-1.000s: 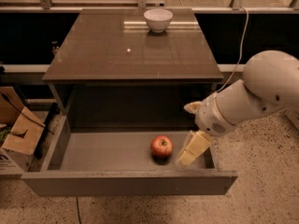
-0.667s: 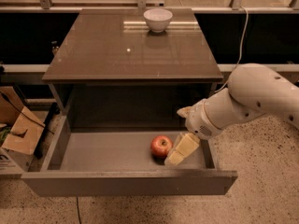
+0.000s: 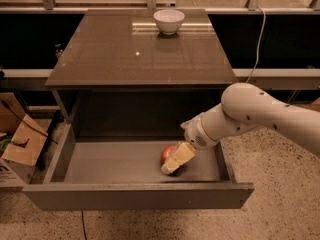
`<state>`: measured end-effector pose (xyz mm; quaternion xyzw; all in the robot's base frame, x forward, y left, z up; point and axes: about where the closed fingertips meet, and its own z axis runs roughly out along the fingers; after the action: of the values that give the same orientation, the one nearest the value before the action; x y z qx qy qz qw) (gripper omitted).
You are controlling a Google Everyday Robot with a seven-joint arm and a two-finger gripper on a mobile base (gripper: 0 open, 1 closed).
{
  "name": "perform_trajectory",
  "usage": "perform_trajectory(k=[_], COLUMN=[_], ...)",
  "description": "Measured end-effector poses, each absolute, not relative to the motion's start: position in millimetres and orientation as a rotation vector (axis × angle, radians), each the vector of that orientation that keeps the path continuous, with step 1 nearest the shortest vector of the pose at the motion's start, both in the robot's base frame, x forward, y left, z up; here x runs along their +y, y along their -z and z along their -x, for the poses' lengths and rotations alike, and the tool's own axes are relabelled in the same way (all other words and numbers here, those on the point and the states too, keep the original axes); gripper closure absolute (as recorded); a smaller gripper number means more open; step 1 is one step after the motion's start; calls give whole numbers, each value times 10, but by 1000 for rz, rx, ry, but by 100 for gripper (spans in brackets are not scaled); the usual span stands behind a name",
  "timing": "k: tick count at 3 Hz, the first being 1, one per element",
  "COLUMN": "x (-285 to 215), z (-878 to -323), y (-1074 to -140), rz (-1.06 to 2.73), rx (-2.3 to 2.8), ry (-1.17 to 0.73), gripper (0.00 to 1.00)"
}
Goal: Pick apple from top drawer and place on counter
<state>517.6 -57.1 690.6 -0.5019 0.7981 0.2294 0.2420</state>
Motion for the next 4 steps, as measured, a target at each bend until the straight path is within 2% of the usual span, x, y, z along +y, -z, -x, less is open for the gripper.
perform_trajectory(k=[2, 3, 4], x=[-502, -587, -721], z=[-5380, -5318, -5237], y=[-6375, -6222, -6247], rz=[1266, 1235, 1213], rx=[2294, 2355, 2378], ry=[-655, -658, -633], gripper=[0, 18, 42])
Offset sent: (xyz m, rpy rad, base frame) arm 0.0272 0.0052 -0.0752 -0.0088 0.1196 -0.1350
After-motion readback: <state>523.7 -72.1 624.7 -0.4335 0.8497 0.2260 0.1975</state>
